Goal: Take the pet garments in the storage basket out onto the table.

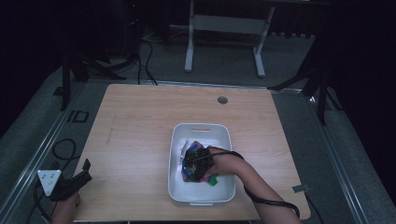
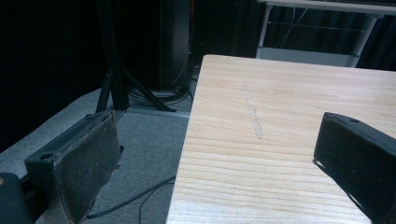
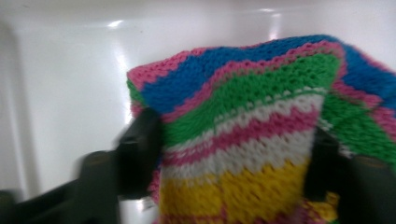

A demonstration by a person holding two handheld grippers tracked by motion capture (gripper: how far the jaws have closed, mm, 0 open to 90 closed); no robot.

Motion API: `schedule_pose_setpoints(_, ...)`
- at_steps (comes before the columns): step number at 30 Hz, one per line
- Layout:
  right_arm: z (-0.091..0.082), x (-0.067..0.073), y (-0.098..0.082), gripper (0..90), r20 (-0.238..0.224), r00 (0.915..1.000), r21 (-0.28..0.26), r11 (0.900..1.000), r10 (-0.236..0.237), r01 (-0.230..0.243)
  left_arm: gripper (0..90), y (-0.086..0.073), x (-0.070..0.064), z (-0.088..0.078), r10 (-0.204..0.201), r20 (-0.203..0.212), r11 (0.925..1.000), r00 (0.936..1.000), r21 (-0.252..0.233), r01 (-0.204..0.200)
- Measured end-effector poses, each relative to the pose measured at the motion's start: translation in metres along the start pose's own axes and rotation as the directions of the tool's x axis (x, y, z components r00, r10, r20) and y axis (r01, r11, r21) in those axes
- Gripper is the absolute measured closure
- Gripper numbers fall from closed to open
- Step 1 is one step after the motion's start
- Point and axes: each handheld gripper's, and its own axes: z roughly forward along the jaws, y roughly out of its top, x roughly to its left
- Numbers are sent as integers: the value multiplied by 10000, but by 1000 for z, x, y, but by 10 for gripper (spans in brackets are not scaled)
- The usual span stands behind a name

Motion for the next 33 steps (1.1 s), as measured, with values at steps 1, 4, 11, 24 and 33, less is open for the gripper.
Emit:
schedule_pose_setpoints(1,-2,0,0,599,99,9999,-46,10000,27,-27,9,0,0,0,1,-1,10000,10000,5,-1)
schedule_pose_setpoints(4,-9,-2,-1,728,204,9995,-299,9993,228,-222,10,0,0,0,-24,-3,10000,10000,-4,24)
schedule_pose_setpoints(11,-40,-7,-8,746,159,9983,-1384,9889,563,-536,9,0,0,0,-28,-8,10000,10000,19,28)
schedule_pose_setpoints(24,-111,-13,-7,746,538,9971,-2465,9684,530,-381,9,0,0,0,-35,-26,10000,10000,26,35)
schedule_pose_setpoints(33,-163,-15,-3,745,1097,9939,-2824,9591,130,186,9,0,0,0,-63,-25,10000,10000,5,63)
